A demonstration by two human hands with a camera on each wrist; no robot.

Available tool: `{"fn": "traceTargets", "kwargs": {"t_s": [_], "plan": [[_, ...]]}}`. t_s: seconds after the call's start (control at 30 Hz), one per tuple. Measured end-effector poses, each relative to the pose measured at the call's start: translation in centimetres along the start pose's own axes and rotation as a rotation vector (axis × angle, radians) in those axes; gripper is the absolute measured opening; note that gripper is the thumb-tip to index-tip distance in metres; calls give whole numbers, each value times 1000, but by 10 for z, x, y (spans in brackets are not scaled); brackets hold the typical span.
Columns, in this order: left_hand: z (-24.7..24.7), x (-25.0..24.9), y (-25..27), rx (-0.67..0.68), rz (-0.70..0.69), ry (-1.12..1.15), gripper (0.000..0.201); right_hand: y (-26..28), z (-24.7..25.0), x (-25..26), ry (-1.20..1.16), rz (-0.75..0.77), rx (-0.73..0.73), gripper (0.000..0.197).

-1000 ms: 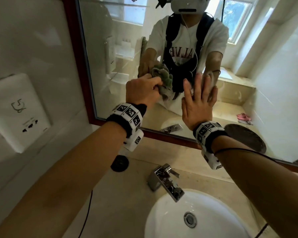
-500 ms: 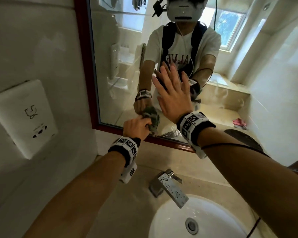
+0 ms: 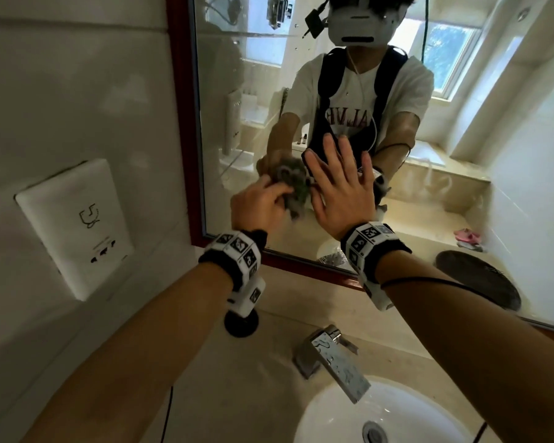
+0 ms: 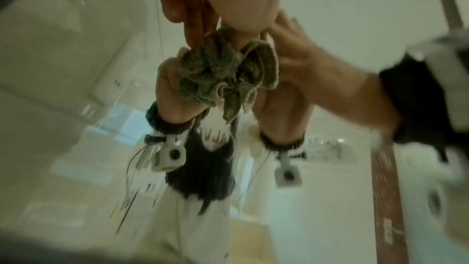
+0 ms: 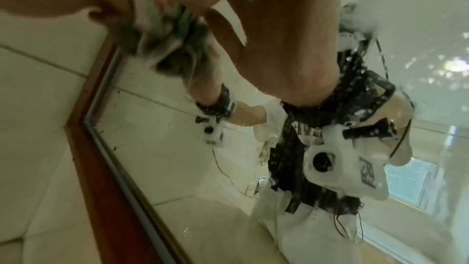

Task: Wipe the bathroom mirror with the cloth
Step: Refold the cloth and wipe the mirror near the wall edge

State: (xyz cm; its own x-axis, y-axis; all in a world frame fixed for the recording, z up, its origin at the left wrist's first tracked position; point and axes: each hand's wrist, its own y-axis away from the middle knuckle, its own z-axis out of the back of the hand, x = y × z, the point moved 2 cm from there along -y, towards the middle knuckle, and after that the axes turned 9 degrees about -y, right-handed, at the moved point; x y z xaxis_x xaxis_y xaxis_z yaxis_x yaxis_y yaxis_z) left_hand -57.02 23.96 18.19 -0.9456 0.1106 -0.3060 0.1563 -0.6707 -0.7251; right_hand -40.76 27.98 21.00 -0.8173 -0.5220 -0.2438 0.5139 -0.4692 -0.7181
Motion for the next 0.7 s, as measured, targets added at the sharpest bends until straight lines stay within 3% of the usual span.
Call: {"fn": "traceTargets", "kwargs": {"t_s": [0.1, 0.27, 0.53, 0.7], "plan": [[16, -7, -26, -61, 38, 74, 24, 1, -2, 2, -1, -24, -17, 60], [1, 7, -5, -61, 11, 66, 22, 4, -5, 2, -7, -33, -26, 58], [-54, 40, 69, 273, 45, -52, 17, 3, -11, 7, 18, -49, -96, 59], [-66, 46, 80, 271, 2, -24, 33, 2, -11, 7, 32, -45, -112, 60]]}}
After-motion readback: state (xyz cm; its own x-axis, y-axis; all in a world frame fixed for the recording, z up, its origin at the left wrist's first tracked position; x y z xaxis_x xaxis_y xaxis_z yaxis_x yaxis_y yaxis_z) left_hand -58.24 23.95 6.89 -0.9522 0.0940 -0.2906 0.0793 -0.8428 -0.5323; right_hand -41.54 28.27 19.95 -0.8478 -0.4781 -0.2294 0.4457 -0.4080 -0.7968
